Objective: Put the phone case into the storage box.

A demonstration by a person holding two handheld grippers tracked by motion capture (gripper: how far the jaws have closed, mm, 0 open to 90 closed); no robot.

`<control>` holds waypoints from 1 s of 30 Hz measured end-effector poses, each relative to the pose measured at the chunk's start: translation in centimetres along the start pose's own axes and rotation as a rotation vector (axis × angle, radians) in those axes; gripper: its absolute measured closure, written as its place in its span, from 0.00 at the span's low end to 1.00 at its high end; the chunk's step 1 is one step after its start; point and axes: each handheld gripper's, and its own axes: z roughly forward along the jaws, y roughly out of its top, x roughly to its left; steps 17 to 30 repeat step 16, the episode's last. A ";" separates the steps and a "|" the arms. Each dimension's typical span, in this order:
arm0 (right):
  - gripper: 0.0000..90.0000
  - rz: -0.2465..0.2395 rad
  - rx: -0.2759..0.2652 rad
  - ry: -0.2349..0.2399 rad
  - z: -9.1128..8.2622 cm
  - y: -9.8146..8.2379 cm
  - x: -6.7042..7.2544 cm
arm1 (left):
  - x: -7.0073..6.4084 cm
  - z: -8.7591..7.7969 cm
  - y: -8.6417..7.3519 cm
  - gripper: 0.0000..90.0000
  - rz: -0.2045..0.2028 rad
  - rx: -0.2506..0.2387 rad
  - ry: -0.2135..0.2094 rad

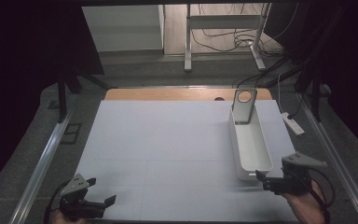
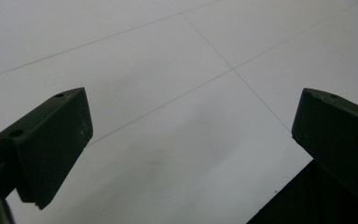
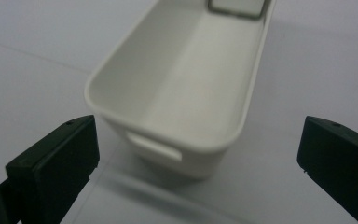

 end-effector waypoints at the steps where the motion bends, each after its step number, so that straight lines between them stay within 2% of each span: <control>1: 0.00 0.004 0.003 -0.001 -0.1 -0.5 0.0 | 0.0 -0.1 -0.1 0.00 -0.001 -0.002 0.005; 4: 0.00 0.034 0.013 0.006 -0.4 -2.4 0.1 | 0.1 -0.2 -0.1 0.00 -0.005 -0.006 0.005; 8: 0.00 0.023 0.016 -0.005 -0.8 -4.1 0.3 | 0.0 -0.1 -0.1 0.00 0.000 0.001 0.013; 10: 0.00 0.027 0.012 -0.010 -0.9 -4.2 0.3 | 0.0 0.0 -0.1 0.00 0.004 0.002 0.016; 11: 0.00 0.033 -0.015 -0.017 -1.1 -4.3 0.2 | 0.0 0.0 -0.1 0.00 0.003 0.004 0.018; 13: 0.00 0.037 -0.023 -0.021 -1.2 -4.4 0.2 | 0.0 0.0 -0.1 0.00 0.007 0.005 0.019; 30: 0.00 0.030 -0.013 -0.026 -1.1 -4.3 0.2 | -0.1 0.0 0.0 0.00 0.005 0.008 0.022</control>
